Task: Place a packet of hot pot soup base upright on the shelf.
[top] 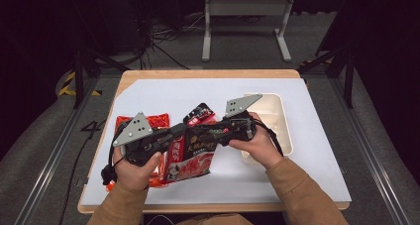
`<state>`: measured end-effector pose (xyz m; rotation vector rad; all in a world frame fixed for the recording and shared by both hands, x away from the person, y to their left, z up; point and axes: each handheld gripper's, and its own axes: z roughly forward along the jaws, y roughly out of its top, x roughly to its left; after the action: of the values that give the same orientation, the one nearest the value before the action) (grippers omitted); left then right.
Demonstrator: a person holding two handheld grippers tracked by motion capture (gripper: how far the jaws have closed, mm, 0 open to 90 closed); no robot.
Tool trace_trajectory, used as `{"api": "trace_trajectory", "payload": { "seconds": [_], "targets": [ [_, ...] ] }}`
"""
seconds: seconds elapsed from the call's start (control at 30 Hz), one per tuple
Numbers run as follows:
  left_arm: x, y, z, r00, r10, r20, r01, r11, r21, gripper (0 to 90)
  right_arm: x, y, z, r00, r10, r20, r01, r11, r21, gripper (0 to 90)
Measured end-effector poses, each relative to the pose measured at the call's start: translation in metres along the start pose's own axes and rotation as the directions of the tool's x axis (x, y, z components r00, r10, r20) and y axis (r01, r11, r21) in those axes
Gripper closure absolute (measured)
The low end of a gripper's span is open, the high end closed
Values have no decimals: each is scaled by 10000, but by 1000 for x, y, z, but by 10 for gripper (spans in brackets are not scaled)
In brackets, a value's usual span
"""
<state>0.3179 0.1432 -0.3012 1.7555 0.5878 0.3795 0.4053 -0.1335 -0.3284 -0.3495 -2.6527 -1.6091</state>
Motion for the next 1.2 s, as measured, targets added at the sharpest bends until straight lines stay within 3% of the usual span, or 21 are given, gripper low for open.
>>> {"api": "trace_trajectory", "payload": {
  "seconds": [0.2, 0.47, 0.8, 0.93, 1.1, 1.2],
  "targets": [
    [4, -1, -4, 9997, -241, 89, 244, 9993, -286, 886, 5, 4, -4, 9996, -270, 94, 272, 9995, -144, 741],
    [5, -1, -5, 9996, -260, 150, 265, 9990, -359, 877, 9, 7, -9, 9988, -348, 355, 357, 9990, -261, 763],
    [6, -2, -4, 9982, -436, 423, 459, 9975, -545, 852, 8, 9, -16, 9992, -54, 406, 70, 9992, -389, 778],
    [11, -3, -5, 9937, -837, 749, 896, 9927, -805, 779, 8, 10, -19, 9990, 98, 431, -74, 9984, -562, 784],
    [9, -1, -7, 9964, -623, 581, 682, 9922, -1046, 581, 7, 18, -24, 9976, 35, 691, 1, 9986, -533, 787],
    [9, 0, -10, 9968, -620, 513, 677, 9907, -1179, 519, 8, 24, -28, 9958, -103, 905, 148, 9987, -491, 787]
  ]
}}
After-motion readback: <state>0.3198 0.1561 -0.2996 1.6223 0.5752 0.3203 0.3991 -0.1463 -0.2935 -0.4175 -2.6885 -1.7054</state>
